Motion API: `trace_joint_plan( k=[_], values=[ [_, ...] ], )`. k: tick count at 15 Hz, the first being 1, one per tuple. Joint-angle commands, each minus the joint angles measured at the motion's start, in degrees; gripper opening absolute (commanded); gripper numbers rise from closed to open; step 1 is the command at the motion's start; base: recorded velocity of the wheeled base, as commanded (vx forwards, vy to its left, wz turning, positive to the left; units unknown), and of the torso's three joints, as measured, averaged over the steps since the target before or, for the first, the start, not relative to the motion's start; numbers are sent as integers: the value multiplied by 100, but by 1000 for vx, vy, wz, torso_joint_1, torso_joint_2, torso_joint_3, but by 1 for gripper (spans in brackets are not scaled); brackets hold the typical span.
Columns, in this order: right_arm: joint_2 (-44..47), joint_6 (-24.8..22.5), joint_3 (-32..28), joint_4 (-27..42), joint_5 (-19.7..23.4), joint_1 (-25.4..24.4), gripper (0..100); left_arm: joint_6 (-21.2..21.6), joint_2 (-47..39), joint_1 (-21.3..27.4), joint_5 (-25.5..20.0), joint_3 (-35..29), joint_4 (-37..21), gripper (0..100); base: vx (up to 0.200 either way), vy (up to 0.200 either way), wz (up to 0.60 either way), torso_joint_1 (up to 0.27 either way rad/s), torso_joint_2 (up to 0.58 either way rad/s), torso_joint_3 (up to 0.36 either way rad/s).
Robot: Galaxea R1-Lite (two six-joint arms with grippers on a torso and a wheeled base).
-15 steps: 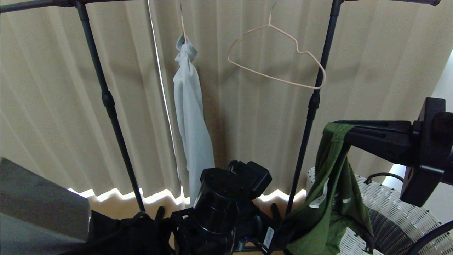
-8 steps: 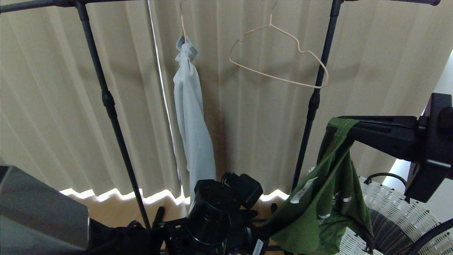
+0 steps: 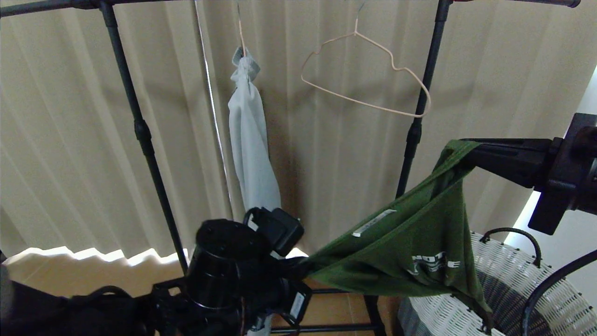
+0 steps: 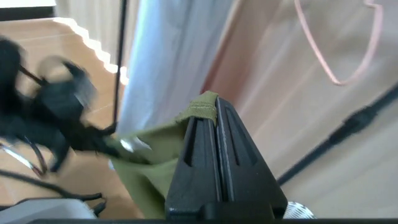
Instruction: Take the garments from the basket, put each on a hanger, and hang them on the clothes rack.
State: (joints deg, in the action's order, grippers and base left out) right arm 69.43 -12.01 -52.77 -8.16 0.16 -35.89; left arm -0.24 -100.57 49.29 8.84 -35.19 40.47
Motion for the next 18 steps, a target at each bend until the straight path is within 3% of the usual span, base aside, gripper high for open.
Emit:
trace_joint_plan(
  k=[1,3,6,12,14,16,18],
  values=[
    [1,-3,4,-81,-7,205,0,121,1277,-666,-22,-541,-1121,0,0,0,0,0,0,0],
    [18,5,4,-380,-33,249,0,130,1637,-1070,-14,-1253,-1991,0,0,0,0,0,0,0],
    [27,199,-58,-687,-51,258,0,139,1866,-1325,-14,-2106,-2474,0,0,0,0,0,0,0],
    [203,445,-690,-863,-25,1014,0,235,1866,-1448,30,-3090,-2492,0,0,0,0,0,0,0],
    [221,506,-523,-872,-42,1014,0,350,1857,-1431,30,-3011,-2500,0,0,0,0,0,0,0],
    [194,498,-181,-890,-42,1014,0,376,1857,-1395,101,-2545,-2474,0,0,0,0,0,0,0],
    [221,498,144,-1180,-42,1014,0,358,1866,-1334,355,-2299,-2421,0,0,0,0,0,0,0]
  ],
)
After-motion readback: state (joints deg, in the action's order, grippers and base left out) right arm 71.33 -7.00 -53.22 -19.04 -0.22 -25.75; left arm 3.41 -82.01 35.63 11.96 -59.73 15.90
